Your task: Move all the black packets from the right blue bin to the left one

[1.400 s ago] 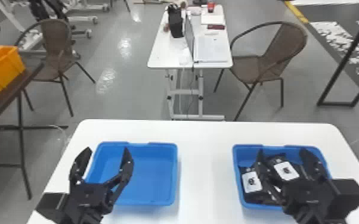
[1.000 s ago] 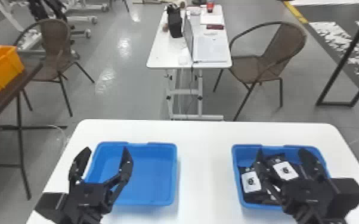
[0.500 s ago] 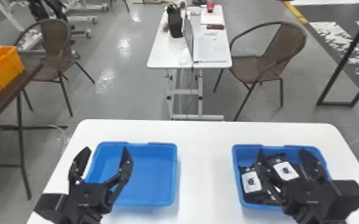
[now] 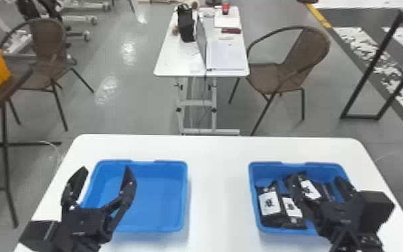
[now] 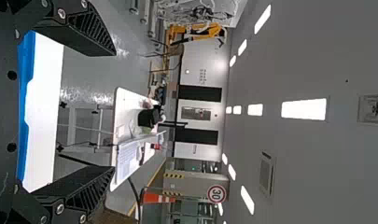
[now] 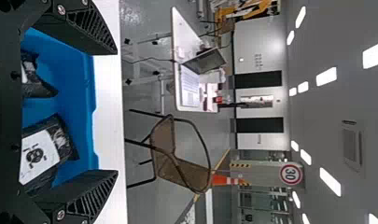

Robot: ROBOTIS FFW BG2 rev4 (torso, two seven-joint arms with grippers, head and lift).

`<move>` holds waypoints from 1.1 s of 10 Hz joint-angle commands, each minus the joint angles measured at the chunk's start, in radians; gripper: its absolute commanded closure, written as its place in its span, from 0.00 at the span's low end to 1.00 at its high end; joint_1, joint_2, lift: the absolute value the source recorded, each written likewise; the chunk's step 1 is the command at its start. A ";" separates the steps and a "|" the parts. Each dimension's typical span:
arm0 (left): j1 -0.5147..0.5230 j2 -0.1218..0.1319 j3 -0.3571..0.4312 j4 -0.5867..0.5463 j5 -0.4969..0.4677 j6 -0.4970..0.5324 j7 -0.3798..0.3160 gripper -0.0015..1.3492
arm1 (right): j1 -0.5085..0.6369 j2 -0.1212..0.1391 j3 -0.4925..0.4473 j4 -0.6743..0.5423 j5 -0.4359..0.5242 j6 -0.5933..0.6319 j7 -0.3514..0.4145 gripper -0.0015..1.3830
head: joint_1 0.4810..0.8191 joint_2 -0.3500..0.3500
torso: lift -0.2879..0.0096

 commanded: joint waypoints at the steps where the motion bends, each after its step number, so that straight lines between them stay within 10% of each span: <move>1: -0.001 -0.003 -0.001 0.000 0.000 0.001 0.000 0.12 | -0.069 0.000 -0.048 0.085 -0.016 0.064 0.062 0.08 | 0.63 0.50 | 0.97; 11: -0.009 -0.003 0.003 0.017 0.009 -0.005 -0.017 0.12 | -0.446 -0.011 -0.109 0.691 0.191 0.130 0.280 0.08 | 0.63 0.38 | 0.97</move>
